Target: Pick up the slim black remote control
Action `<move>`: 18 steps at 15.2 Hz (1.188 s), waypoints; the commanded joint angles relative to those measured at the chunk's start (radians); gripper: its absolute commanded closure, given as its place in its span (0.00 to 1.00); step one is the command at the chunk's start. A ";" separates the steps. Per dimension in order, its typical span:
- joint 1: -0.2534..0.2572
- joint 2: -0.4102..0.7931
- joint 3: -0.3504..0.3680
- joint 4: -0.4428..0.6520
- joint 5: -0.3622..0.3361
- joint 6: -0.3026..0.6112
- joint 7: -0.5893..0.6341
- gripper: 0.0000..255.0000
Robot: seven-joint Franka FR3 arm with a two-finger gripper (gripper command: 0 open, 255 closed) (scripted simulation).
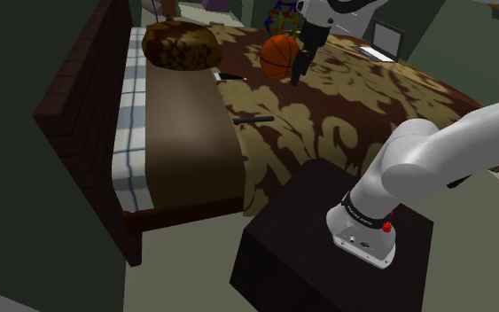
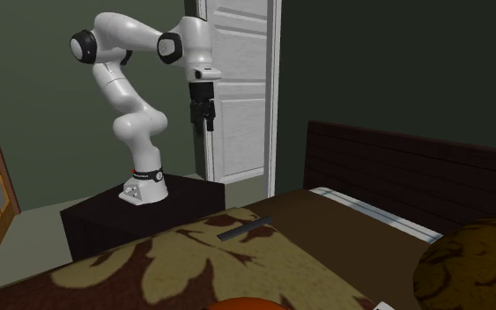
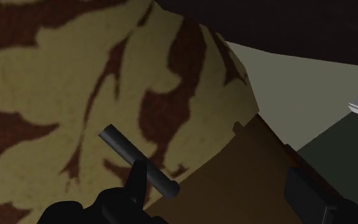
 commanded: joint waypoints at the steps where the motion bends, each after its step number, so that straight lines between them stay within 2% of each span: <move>1: 0.015 0.050 -0.032 -0.009 -0.014 0.066 -0.071 0.00; 6: 0.061 0.219 -0.112 -0.007 -0.021 0.240 -0.246 0.00; 10: 0.104 0.377 -0.169 0.022 0.010 0.372 -0.400 0.00; 14: 0.141 0.549 -0.207 0.073 0.087 0.489 -0.575 0.00; 18: 0.150 0.727 -0.204 0.145 0.202 0.583 -0.767 0.00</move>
